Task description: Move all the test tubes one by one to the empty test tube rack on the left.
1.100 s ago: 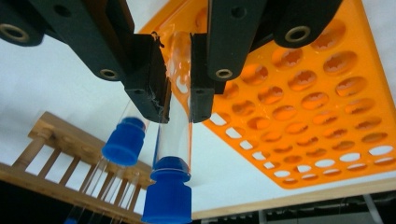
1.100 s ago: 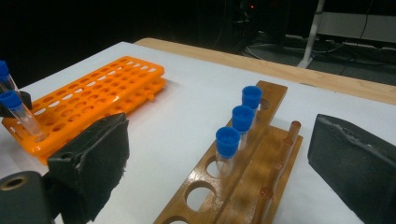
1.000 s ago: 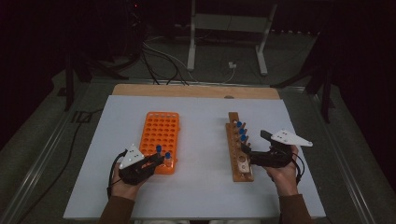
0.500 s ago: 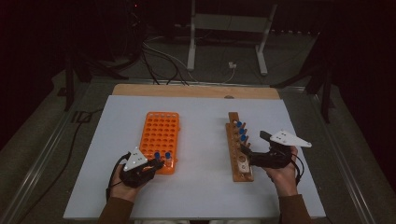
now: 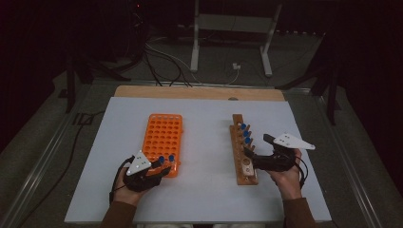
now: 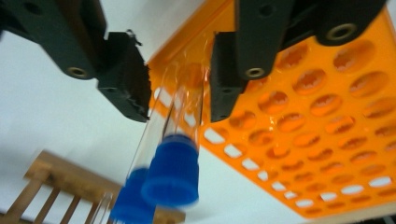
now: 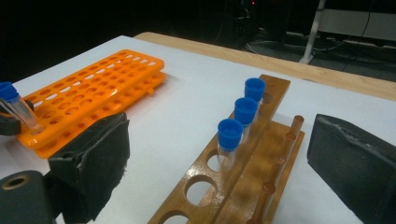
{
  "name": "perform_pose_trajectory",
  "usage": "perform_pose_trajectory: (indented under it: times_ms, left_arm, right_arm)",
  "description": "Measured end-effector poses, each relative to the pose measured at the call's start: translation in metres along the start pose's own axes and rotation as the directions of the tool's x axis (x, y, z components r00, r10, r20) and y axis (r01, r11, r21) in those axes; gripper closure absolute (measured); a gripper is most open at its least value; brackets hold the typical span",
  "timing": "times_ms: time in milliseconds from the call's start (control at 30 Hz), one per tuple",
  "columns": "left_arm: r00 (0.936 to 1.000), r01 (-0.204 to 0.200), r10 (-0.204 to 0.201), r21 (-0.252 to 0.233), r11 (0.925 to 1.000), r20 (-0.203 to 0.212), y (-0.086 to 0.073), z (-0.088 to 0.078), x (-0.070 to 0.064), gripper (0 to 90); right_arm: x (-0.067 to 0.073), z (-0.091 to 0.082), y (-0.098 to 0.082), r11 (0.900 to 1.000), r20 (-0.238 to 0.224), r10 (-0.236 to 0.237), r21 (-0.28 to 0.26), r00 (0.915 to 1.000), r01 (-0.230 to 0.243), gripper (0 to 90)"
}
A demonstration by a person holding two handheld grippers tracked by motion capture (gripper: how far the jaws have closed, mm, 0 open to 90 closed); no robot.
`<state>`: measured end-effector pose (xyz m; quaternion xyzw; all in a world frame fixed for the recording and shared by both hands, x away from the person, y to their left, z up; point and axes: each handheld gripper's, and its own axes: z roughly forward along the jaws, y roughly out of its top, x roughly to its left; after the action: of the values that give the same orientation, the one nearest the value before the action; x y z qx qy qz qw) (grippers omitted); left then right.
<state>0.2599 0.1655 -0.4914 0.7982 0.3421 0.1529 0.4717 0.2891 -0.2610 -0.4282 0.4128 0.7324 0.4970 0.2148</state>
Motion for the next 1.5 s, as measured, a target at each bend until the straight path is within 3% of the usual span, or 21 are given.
perform_pose_trajectory:
  times_ms: [200,333,533,633,667,900,1167,1500]
  left_arm:
    - [0.9999,0.017,-0.017,-0.063,0.9978,0.004,0.004,-0.010,0.004,50.6]
    - [0.9983,0.057,-0.058,-0.100,0.9934,-0.005,0.006,-0.017,0.010,46.7]
    - [0.9894,0.102,-0.114,-0.127,0.9867,-0.090,0.007,-0.024,0.016,17.3]
    - [0.9865,0.106,-0.119,-0.115,0.9877,-0.112,0.007,-0.024,0.018,2.6]
    - [0.9860,0.105,-0.118,-0.115,0.9878,-0.118,0.007,-0.024,0.018,1.3]
    - [0.9835,0.116,-0.132,-0.128,0.9849,-0.124,0.007,-0.025,0.019,0.7]
    - [0.9812,0.127,-0.143,-0.124,0.9841,-0.130,0.006,-0.025,0.021,0.7]
    - [0.9801,0.133,-0.149,-0.122,0.9836,-0.132,0.005,-0.024,0.022,0.7]
  right_arm:
    - [-0.002,0.006,-0.003,1.000,-0.004,0.003,0.009,1.0000,-0.003,6.2]
    - [-0.003,0.011,-0.006,1.000,-0.013,0.004,0.018,0.9999,-0.003,6.1]
    - [-0.002,0.021,-0.010,0.998,-0.001,-0.024,0.053,0.9997,0.024,8.9]
    - [-0.002,0.026,-0.012,0.997,0.003,-0.029,0.067,0.9996,0.028,15.6]
    - [-0.002,0.027,-0.013,0.997,0.010,-0.028,0.075,0.9996,0.027,17.2]
    - [0.000,0.032,-0.018,0.993,0.004,-0.078,0.091,0.9969,0.078,48.7]
    - [0.005,0.041,-0.019,0.987,0.025,-0.129,0.103,0.9913,0.126,72.4]
    - [0.004,0.044,-0.017,0.986,0.041,-0.135,0.104,0.9900,0.131,77.1]
